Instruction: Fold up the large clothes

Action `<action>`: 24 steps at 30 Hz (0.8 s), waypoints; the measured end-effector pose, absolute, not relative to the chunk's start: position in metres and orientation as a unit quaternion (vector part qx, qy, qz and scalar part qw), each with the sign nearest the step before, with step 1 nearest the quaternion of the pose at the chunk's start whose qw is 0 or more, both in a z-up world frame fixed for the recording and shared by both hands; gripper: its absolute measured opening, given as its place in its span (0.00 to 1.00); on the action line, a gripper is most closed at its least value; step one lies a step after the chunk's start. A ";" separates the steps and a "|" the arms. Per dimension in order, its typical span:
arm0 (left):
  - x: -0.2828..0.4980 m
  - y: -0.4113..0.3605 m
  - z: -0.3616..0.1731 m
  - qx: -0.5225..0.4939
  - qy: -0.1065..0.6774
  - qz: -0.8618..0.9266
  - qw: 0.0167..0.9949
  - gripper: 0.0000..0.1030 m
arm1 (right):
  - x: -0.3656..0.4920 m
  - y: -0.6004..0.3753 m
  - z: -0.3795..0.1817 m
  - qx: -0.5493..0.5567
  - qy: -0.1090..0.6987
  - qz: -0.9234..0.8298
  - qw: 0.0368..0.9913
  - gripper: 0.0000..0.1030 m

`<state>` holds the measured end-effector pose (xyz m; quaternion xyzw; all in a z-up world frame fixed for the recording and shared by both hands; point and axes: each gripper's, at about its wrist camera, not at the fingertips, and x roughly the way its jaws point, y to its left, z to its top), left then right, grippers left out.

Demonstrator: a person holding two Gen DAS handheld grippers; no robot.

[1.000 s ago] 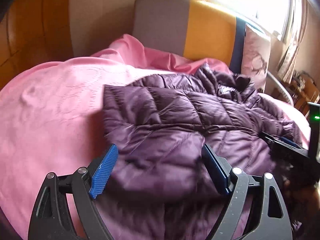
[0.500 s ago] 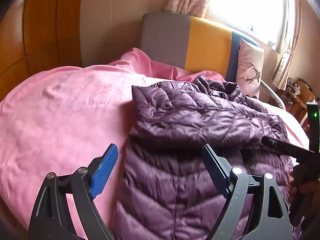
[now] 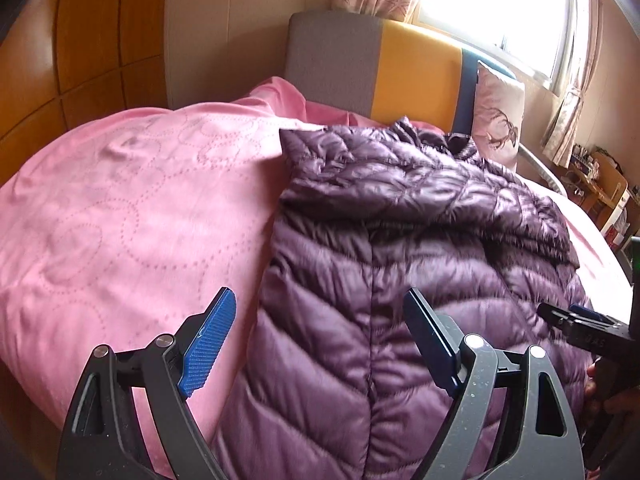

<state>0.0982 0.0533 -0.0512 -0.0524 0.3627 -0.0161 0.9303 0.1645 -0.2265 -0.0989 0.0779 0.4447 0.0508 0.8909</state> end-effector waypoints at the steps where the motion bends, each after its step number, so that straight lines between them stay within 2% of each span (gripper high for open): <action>1: 0.096 0.054 -0.054 -0.052 0.367 -0.016 0.929 0.82 | 0.161 -0.228 -0.100 0.078 0.443 0.051 0.892 0.98; 14: 0.064 0.066 -0.088 -0.055 0.415 -0.041 0.907 0.82 | 0.128 -0.232 -0.100 0.081 0.433 0.047 0.897 0.98; 24: 0.026 0.096 -0.091 -0.059 0.451 -0.152 0.877 0.82 | 0.074 -0.290 -0.081 0.142 0.423 0.051 0.893 0.98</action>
